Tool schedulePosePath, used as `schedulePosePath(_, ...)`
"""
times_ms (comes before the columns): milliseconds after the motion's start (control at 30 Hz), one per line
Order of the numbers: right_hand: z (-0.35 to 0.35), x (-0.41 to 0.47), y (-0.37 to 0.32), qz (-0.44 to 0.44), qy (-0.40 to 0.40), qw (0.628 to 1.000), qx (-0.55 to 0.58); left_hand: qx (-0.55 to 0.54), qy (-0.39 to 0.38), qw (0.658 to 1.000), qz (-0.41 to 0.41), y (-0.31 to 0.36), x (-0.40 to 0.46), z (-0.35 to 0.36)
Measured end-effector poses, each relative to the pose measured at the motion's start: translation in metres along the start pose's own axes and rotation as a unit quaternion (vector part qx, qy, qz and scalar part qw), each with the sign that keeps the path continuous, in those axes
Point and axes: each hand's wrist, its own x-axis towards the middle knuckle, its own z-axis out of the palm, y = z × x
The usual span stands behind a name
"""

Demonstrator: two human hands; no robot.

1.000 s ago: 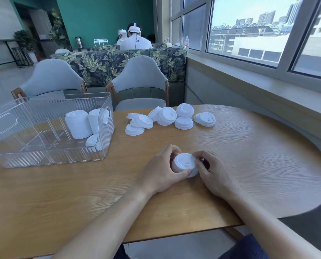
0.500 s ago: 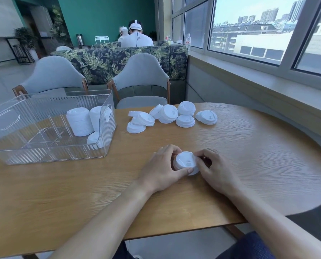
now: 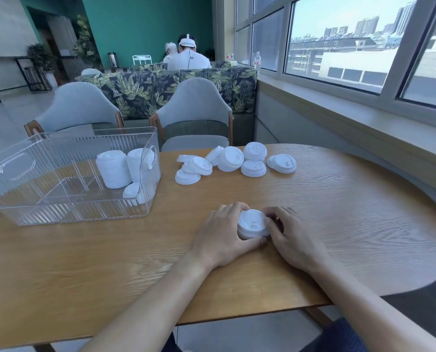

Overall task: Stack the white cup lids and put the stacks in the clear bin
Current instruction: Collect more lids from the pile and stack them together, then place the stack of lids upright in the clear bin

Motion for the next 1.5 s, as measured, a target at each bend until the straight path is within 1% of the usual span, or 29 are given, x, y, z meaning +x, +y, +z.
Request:
schedulePosePath(200, -0.001, -0.001, 0.000, 0.003, 0.013, 1.000, -0.001, -0.013, 0.016, 1.000, -0.019, -0.001, -0.002, 0.001)
schedulePosePath(367, 0.000, -0.003, -0.001, 0.004, 0.019, 1.000, -0.020, -0.103, 0.021, 0.993, -0.049, -0.013, -0.011, -0.006)
schedulePosePath(433, 0.001, -0.003, -0.002, -0.008, 0.009, 0.999, -0.049, -0.119, 0.021, 0.991, -0.055, -0.020, -0.021, -0.014)
schedulePosePath(533, 0.006, -0.003, -0.004, -0.027, -0.008, 0.995, -0.096, -0.123, 0.020, 0.990, -0.061, -0.036, -0.037, -0.029)
schedulePosePath(633, 0.014, -0.004, -0.011, -0.041, -0.016, 0.993, -0.111, -0.125, 0.031, 0.989, -0.075, -0.053, -0.051, -0.050)
schedulePosePath(900, 0.044, 0.000, -0.044, -0.078, -0.025, 0.992, -0.093, -0.095, 0.099, 0.988, -0.071, -0.083, -0.071, -0.117)
schedulePosePath(1200, 0.076, 0.018, -0.071, -0.109, -0.043, 0.991, -0.068, -0.084, 0.175, 0.977, -0.091, -0.128, -0.063, -0.177)
schedulePosePath(1333, 0.089, 0.027, -0.081, -0.109, -0.043, 0.992, -0.049, -0.064, 0.170, 0.976, -0.118, -0.150, -0.049, -0.189)
schedulePosePath(1500, 0.101, 0.039, -0.092, -0.101, -0.055, 0.992, -0.058, -0.041, 0.117, 0.979, -0.162, -0.171, -0.026, -0.194)
